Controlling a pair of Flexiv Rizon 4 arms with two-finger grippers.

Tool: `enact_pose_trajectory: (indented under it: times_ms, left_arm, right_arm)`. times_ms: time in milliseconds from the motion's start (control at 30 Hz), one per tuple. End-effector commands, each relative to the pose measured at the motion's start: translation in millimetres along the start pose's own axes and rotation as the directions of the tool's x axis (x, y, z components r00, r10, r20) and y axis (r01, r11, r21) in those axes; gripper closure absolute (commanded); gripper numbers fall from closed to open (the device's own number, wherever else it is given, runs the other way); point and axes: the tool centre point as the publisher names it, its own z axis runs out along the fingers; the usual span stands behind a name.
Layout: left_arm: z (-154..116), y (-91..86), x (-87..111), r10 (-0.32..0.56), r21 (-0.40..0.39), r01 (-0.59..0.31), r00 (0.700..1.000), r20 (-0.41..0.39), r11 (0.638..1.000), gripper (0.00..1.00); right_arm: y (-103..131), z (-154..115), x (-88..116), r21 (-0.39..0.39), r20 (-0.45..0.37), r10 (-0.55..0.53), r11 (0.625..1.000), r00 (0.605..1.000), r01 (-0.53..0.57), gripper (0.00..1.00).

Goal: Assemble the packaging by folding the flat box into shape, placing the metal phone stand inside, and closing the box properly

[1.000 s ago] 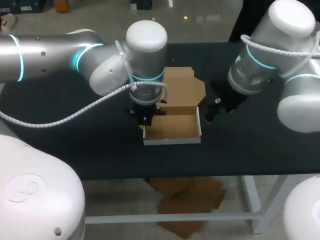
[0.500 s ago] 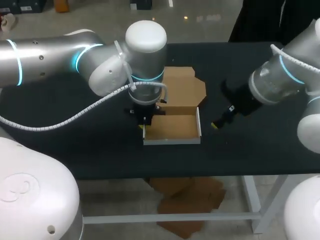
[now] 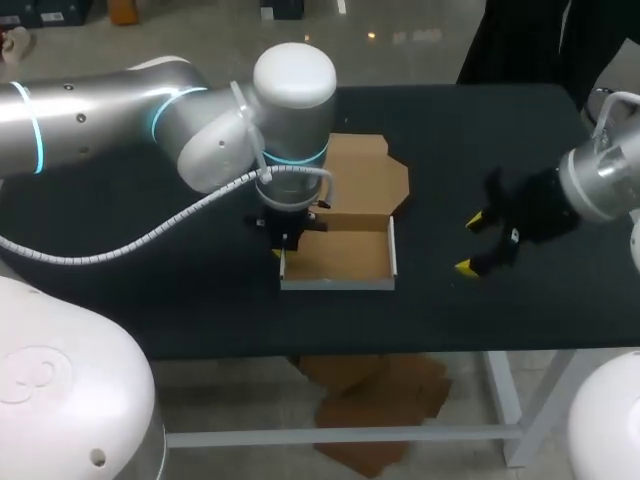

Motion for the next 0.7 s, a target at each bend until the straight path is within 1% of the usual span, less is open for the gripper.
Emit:
enact_pose_trajectory:
  times_ms: [33,167,233,367,433,700]
  left_arm:
    - [0,0.3,0.4,-0.001,0.002,0.001,1.000,0.015,1.000,1.00]
    - [1,-0.9,-1.8,-0.005,0.001,0.005,1.000,0.025,1.000,1.00]
    - [2,-1.1,-2.7,-0.008,0.001,0.008,1.000,0.028,1.000,1.00]
    - [2,-1.4,-3.8,-0.010,-0.002,0.010,0.999,0.036,1.000,1.00]
    - [2,-1.8,-4.1,-0.005,-0.003,0.005,0.999,0.047,1.000,1.00]
    - [4,-3.4,-5.5,0.033,-0.007,-0.033,0.991,0.129,0.999,1.00]
  right_arm:
    - [0,-17,6,0.010,-0.085,-0.017,1.000,0.996,0.018,0.00]
    - [-3,-25,11,-0.009,-0.087,-0.047,0.999,0.995,0.047,0.00]
    - [-4,-28,14,-0.002,-0.084,-0.052,0.999,0.995,0.053,0.00]
    - [-5,-29,22,0.011,-0.100,-0.098,0.995,0.990,0.100,0.00]
    - [-6,-28,24,0.029,-0.102,-0.099,0.994,0.990,0.102,0.00]
    - [-6,-28,24,0.029,-0.102,-0.099,0.994,0.990,0.102,0.00]
